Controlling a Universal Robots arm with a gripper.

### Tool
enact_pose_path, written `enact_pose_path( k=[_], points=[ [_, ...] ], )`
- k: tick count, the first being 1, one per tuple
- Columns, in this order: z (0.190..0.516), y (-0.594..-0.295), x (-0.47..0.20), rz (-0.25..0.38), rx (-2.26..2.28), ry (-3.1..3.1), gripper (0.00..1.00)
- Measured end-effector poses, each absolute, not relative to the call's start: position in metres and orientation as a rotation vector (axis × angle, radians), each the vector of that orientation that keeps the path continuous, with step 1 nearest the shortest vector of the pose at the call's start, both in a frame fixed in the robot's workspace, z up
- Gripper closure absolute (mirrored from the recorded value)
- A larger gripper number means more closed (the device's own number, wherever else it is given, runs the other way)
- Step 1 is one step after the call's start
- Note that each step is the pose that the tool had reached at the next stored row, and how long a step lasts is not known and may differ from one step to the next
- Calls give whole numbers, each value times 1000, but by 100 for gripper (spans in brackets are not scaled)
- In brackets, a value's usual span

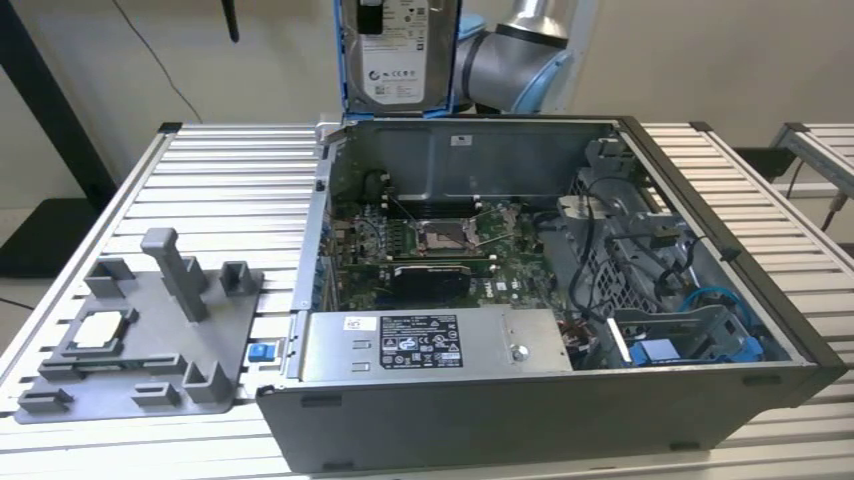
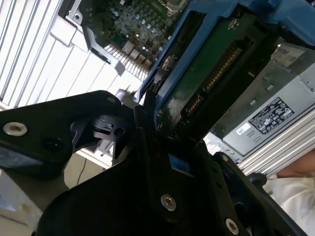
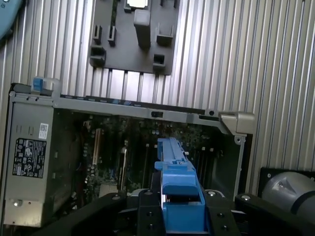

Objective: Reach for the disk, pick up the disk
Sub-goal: 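Pick up the disk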

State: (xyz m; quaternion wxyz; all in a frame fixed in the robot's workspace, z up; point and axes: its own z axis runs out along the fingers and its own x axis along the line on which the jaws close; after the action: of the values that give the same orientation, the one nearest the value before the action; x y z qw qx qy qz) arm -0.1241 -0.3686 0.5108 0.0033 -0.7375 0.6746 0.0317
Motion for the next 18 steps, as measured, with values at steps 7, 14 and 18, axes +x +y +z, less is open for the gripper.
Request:
enact_pose_path(
  k=[7, 14, 18],
  points=[
    [511, -369, -92, 116, -2318, 2121, 100],
    [511, -369, -60, 125, -2321, 2125, 100],
    [511, -369, -42, 127, -2322, 2125, 100]
  ],
)
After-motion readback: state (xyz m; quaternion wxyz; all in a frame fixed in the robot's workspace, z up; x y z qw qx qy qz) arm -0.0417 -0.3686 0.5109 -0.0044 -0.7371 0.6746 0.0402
